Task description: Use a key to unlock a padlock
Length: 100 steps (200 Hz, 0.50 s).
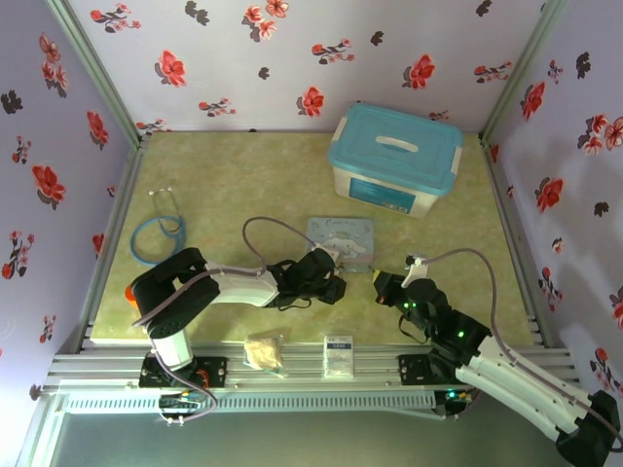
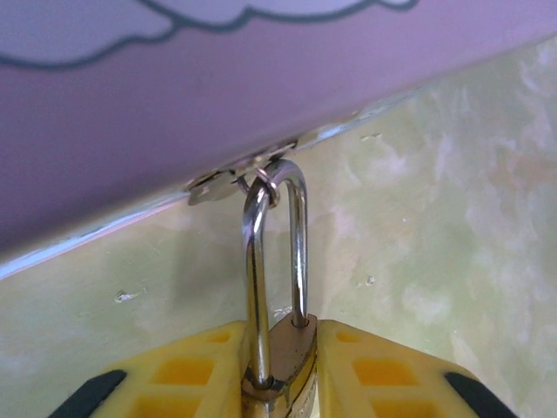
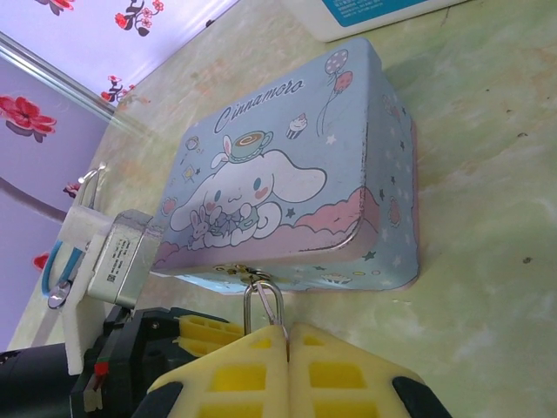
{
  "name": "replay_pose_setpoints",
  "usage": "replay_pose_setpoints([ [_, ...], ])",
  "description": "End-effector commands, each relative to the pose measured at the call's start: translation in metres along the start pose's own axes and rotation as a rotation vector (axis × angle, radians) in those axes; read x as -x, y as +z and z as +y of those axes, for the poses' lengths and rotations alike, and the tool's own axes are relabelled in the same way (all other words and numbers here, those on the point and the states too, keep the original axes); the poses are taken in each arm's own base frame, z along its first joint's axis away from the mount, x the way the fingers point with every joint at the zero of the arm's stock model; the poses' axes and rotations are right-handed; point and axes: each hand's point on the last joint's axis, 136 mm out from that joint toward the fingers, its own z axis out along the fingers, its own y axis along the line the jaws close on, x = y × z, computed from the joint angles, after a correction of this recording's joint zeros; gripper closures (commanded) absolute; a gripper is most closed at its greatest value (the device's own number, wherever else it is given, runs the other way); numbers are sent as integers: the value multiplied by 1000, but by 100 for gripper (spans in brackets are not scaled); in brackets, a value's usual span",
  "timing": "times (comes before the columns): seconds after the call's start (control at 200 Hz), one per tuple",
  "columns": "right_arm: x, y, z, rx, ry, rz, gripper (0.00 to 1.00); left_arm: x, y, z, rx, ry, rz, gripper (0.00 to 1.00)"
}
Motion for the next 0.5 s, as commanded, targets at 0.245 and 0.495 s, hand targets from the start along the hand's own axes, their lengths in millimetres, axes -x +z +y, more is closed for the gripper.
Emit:
replay_pose_setpoints([
  [0.245, -10, 12, -1, 14, 53, 22, 100, 4, 2, -9, -64, -102, -56, 85],
  [0.495, -24, 24, 3, -7, 61, 112, 100, 21, -18, 1, -57, -261, -190, 99],
])
